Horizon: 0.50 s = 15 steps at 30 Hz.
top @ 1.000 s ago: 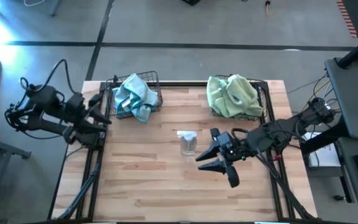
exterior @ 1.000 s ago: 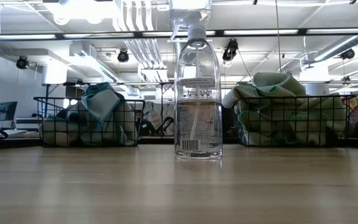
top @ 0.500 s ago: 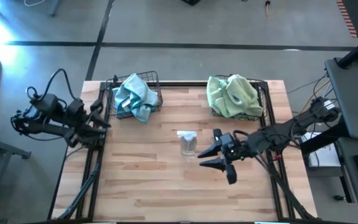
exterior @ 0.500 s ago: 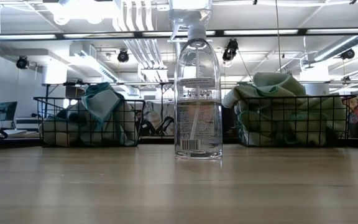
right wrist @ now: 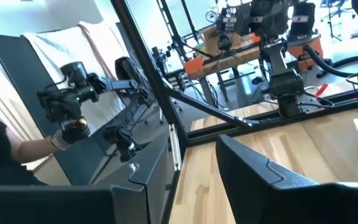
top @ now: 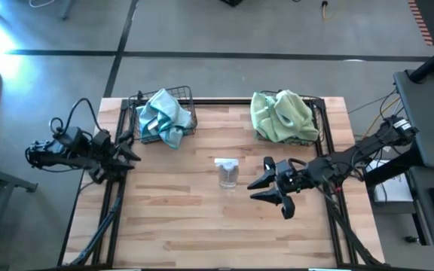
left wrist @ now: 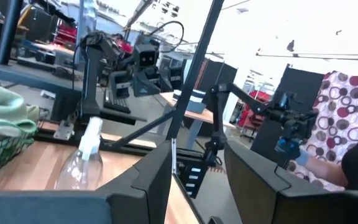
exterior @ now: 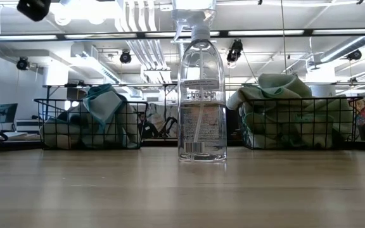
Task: Sort microfiber towel by color & place in baskets
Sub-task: Return to Home Position
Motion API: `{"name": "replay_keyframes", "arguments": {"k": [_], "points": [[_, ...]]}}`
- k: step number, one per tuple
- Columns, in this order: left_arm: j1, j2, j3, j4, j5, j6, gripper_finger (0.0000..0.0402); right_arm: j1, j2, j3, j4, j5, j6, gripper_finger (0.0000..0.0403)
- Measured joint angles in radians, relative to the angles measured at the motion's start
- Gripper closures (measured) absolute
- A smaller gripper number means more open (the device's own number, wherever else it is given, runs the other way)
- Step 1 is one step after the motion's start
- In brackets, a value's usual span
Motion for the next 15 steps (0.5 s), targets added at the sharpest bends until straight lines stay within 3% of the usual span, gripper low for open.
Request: {"name": "replay_keyframes", "arguments": {"k": [7, 15], "points": [[0.000, -0.131, -0.112, 0.016, 0.000, -0.045, 0.0269, 0.000, -0.033, -0.025, -0.002, -0.019, -0.008, 0.0277], [0.000, -0.128, -0.169, 0.036, 0.000, -0.039, 0.0269, 0.000, -0.024, -0.044, -0.009, -0.023, 0.004, 0.0270]]}}
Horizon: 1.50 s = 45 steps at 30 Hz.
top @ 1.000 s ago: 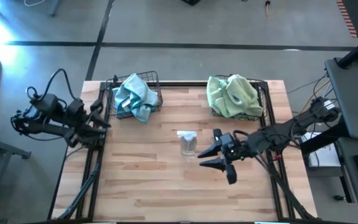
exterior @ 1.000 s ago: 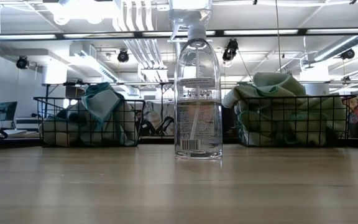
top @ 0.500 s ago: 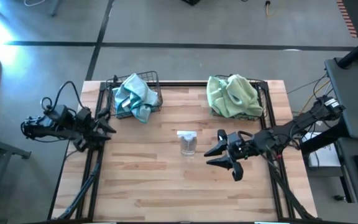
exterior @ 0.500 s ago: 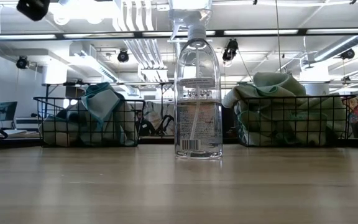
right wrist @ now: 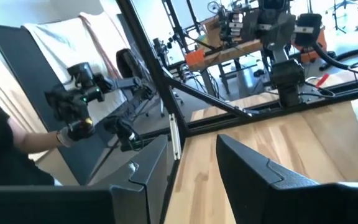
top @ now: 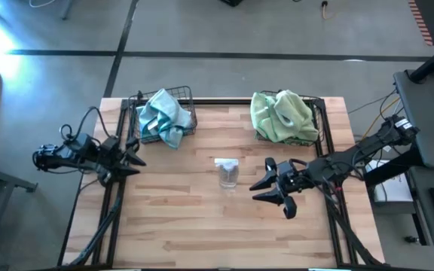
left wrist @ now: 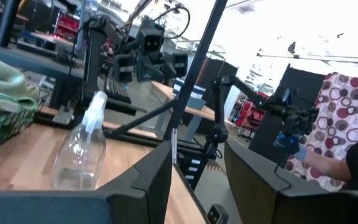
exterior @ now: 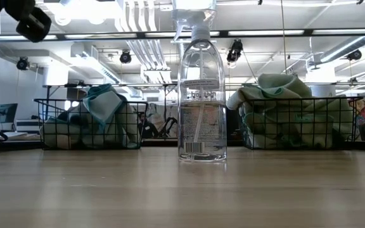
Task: Sort microfiber towel by color & place in baskets
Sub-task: Return to Home Position
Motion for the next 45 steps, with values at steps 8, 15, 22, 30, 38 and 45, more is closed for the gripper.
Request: {"name": "replay_keyframes", "arguments": {"k": [8, 15, 22, 30, 38, 45], "points": [[0.000, -0.003, -0.107, 0.144, 0.000, 0.005, 0.0269, 0.000, 0.002, -0.002, -0.001, 0.000, 0.023, 0.0278], [0.000, -0.003, -0.211, 0.256, 0.000, 0.001, 0.0269, 0.000, 0.002, -0.002, -0.001, 0.000, 0.028, 0.0271], [0.000, -0.003, -0.298, 0.336, 0.000, -0.004, 0.0269, 0.000, 0.002, -0.001, -0.001, 0.000, 0.052, 0.0270], [0.000, -0.002, -0.331, 0.366, 0.000, -0.010, 0.0269, 0.000, 0.001, 0.015, 0.001, 0.008, 0.106, 0.0275], [0.000, -0.003, -0.331, 0.365, 0.000, 0.004, 0.0269, 0.000, 0.004, -0.011, -0.003, 0.000, -0.019, 0.0266], [0.000, -0.003, -0.331, 0.365, 0.000, -0.003, 0.0269, 0.000, -0.001, -0.083, 0.010, 0.000, -0.020, 0.0272]]}}
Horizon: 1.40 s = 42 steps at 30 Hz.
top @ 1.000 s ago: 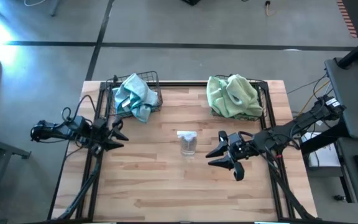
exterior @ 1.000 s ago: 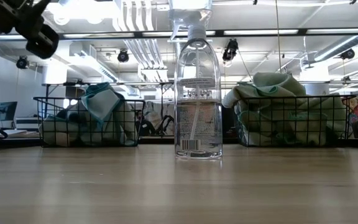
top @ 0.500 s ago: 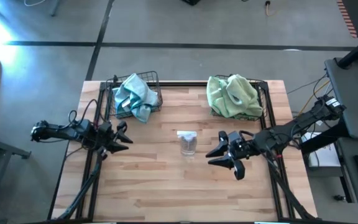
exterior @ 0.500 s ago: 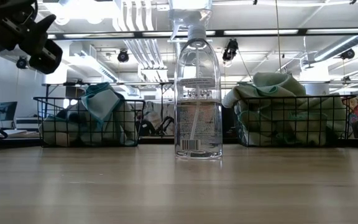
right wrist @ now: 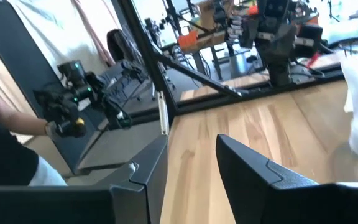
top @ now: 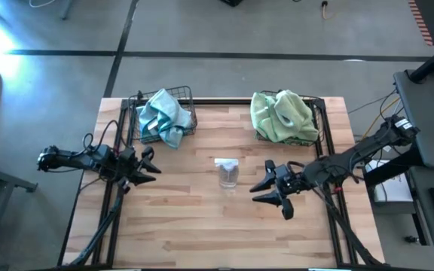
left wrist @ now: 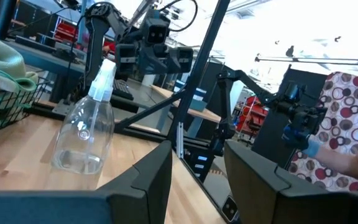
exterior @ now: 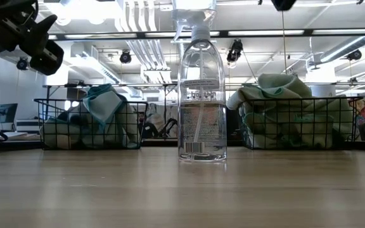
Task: Sort microfiber towel by color & place in baskets
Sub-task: Return to Home Position
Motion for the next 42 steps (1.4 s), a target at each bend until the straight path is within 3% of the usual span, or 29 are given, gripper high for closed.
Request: {"name": "replay_keyframes", "arguments": {"k": [17, 42], "points": [[0.000, 0.004, 0.000, -0.007, 0.000, 0.001, 0.0269, 0.000, -0.155, -0.342, 0.399, -0.003, -0.006, 0.0266], [0.000, 0.007, 0.000, -0.023, 0.000, 0.008, 0.0269, 0.000, -0.532, -0.543, 0.436, -0.001, -0.100, 0.0273]]}}
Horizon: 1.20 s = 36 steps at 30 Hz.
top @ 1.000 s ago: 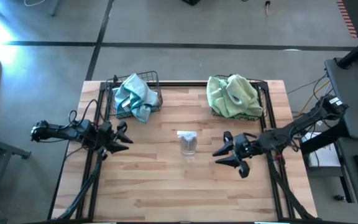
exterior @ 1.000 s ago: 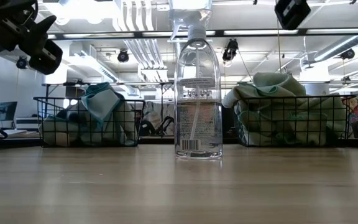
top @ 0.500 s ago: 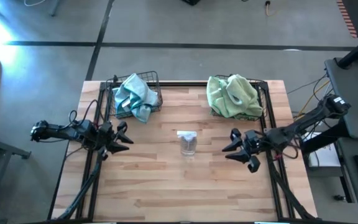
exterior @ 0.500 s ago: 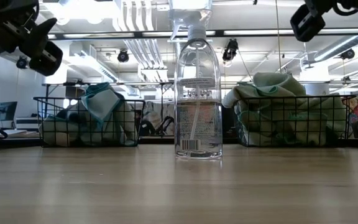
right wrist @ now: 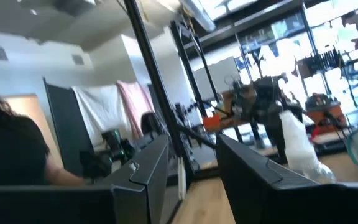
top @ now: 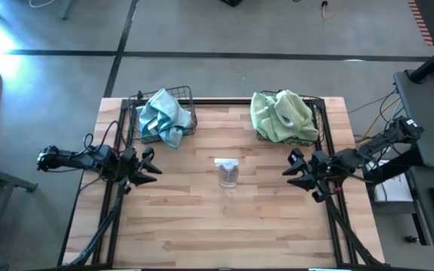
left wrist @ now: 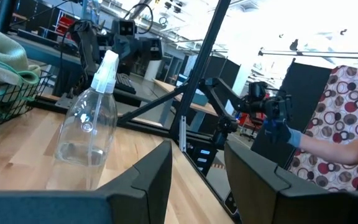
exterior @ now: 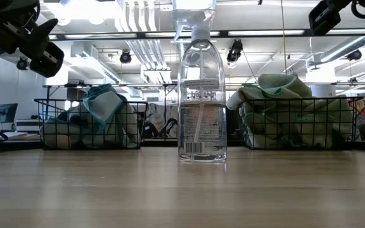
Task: Sort microfiber towel by color & place in baskets
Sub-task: Return to Home Position
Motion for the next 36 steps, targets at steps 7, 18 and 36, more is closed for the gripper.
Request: {"name": "replay_keyframes", "arguments": {"k": [7, 18, 36], "points": [[0.000, 0.000, 0.000, 0.000, 0.000, 0.000, 0.0269, 0.000, -0.099, -0.001, 0.020, 0.009, -0.001, 0.0266], [0.000, 0.001, 0.000, -0.001, 0.000, 0.000, 0.0269, 0.000, -0.263, 0.000, 0.092, 0.008, -0.079, 0.0274], [0.000, 0.002, 0.000, -0.008, 0.000, 0.026, 0.0269, 0.000, -0.361, -0.123, 0.084, -0.045, -0.122, 0.0280]]}}
